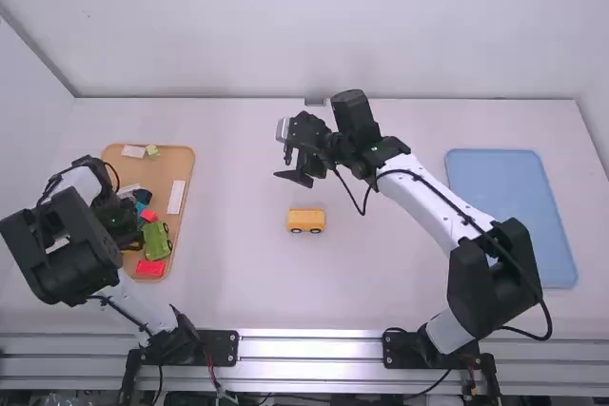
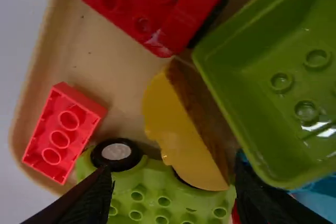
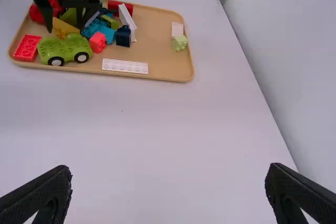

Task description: Assemble lego blocks to make yellow taxi

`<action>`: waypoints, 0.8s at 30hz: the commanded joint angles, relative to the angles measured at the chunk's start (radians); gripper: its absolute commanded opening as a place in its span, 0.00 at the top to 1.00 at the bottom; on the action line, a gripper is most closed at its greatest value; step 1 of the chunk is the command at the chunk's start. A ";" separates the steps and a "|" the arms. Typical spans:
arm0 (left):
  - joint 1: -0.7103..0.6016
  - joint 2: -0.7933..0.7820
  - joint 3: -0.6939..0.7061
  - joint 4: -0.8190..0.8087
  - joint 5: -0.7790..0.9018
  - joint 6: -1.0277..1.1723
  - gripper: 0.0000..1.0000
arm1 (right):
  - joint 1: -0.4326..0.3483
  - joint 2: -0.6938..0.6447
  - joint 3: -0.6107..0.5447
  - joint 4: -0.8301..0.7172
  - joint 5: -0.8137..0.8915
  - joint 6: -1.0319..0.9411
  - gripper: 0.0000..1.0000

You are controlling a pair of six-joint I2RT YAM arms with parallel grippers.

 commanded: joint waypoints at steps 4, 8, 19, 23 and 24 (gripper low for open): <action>0.002 0.003 -0.011 0.000 -0.008 -0.099 0.37 | -0.003 0.008 0.018 0.000 0.008 0.003 0.01; 0.002 0.003 -0.011 0.023 -0.018 -0.100 0.40 | -0.003 0.008 0.018 0.000 0.016 0.004 0.01; 0.002 0.003 -0.015 -0.047 -0.024 -0.232 0.42 | -0.003 0.008 0.018 0.001 0.016 0.003 0.01; 0.002 0.003 -0.031 0.011 -0.026 -0.182 0.40 | -0.003 0.008 0.018 0.001 0.016 0.002 0.02; 0.002 0.003 -0.035 0.023 -0.027 -0.167 0.40 | -0.003 0.008 0.018 0.001 0.017 0.003 0.02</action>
